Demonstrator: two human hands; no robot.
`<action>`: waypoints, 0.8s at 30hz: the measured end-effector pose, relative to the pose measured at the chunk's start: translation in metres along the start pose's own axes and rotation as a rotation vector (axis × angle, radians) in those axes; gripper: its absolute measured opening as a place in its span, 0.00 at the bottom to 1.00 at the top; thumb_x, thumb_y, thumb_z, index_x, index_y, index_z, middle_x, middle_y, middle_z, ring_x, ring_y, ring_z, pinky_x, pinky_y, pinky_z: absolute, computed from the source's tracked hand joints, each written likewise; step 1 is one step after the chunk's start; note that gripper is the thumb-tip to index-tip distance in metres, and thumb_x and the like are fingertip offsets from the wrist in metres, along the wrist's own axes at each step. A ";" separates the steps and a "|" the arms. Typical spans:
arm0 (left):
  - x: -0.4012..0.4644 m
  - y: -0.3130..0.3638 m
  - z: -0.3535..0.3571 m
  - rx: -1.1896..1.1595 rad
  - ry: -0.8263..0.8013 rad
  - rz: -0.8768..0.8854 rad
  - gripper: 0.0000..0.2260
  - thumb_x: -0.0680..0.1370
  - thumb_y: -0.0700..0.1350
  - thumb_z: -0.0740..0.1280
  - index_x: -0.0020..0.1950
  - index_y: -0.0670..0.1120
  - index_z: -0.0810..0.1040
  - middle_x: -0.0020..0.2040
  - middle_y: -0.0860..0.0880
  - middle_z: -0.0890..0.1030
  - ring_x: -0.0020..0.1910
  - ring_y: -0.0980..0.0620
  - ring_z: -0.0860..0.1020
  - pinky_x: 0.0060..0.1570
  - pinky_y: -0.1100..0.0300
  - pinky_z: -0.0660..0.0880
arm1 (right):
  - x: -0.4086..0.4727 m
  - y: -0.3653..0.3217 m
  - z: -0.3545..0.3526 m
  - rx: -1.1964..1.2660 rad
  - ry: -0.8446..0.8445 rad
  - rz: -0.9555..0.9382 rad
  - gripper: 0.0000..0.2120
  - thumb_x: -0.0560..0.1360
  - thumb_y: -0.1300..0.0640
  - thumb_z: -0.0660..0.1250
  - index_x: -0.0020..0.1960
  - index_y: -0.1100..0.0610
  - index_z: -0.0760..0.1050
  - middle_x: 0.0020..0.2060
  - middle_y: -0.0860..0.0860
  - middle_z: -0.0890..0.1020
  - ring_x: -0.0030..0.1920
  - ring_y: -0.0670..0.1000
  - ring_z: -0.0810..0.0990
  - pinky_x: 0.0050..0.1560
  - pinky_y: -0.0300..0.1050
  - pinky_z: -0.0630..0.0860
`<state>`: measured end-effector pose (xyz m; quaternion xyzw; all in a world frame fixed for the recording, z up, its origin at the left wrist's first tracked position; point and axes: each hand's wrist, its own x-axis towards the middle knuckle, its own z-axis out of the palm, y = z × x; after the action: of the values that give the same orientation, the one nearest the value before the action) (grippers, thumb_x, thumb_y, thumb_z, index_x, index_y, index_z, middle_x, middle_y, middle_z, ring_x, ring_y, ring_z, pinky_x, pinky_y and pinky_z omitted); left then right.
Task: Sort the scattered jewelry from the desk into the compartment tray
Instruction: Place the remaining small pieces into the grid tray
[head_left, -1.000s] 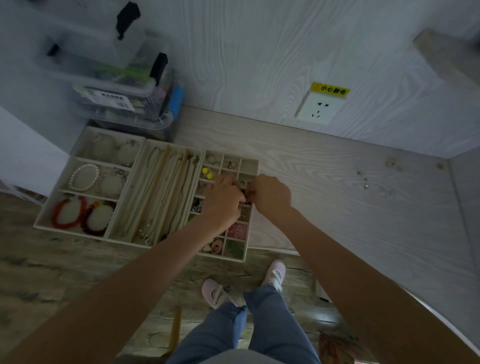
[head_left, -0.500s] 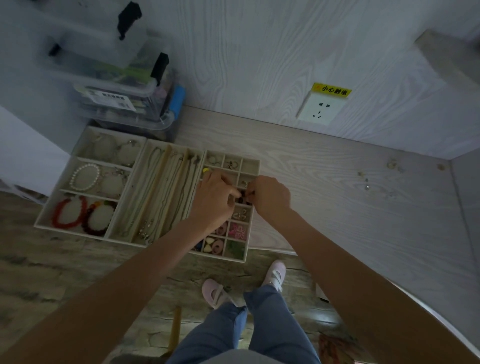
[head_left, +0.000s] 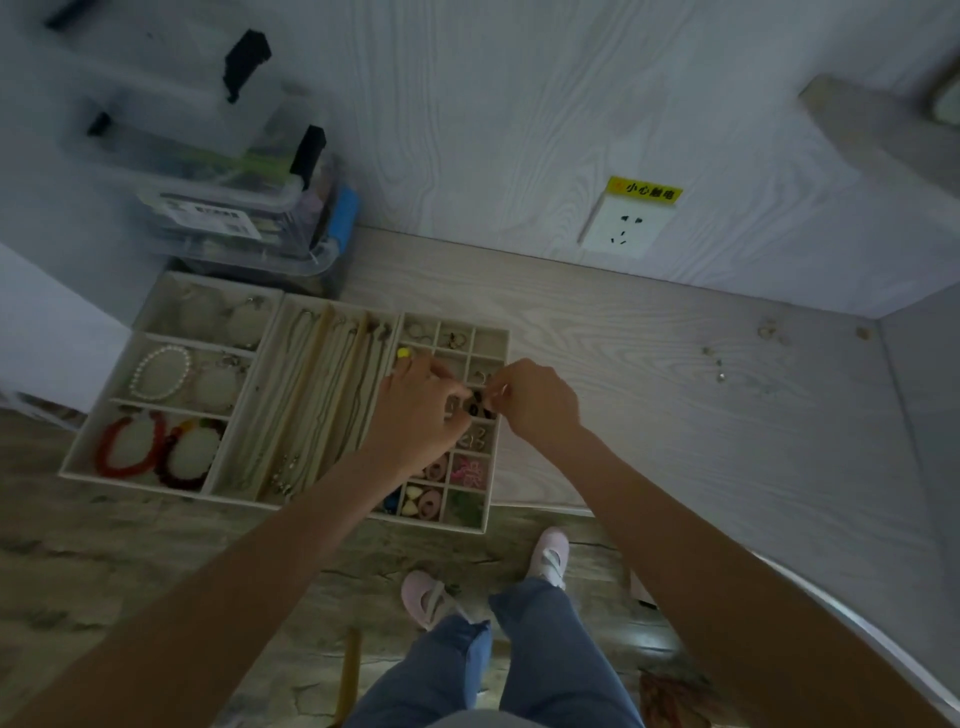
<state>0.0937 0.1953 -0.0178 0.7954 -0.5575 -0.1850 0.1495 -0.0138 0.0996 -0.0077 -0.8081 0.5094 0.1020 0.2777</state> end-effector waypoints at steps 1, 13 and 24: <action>0.000 0.001 -0.001 0.002 -0.010 0.004 0.13 0.76 0.51 0.65 0.60 0.52 0.78 0.59 0.49 0.72 0.61 0.50 0.68 0.61 0.55 0.66 | -0.002 0.003 -0.003 0.041 0.011 -0.005 0.08 0.76 0.57 0.64 0.52 0.52 0.81 0.44 0.49 0.80 0.46 0.53 0.80 0.40 0.42 0.69; 0.054 0.083 0.000 0.144 -0.237 0.043 0.09 0.78 0.46 0.60 0.55 0.48 0.76 0.53 0.50 0.76 0.58 0.47 0.76 0.58 0.53 0.72 | -0.006 0.095 -0.053 0.220 0.160 -0.026 0.11 0.79 0.55 0.60 0.58 0.55 0.78 0.53 0.55 0.77 0.53 0.52 0.78 0.48 0.34 0.65; 0.133 0.231 0.062 0.102 -0.421 0.100 0.17 0.80 0.46 0.59 0.68 0.45 0.70 0.66 0.45 0.71 0.65 0.47 0.70 0.63 0.53 0.68 | 0.001 0.267 -0.110 0.130 0.187 0.122 0.20 0.79 0.55 0.61 0.69 0.56 0.66 0.67 0.56 0.69 0.68 0.54 0.67 0.67 0.43 0.62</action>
<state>-0.0858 -0.0096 0.0132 0.7171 -0.6240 -0.3106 -0.0017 -0.2614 -0.0494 -0.0102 -0.7618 0.5868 0.0095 0.2743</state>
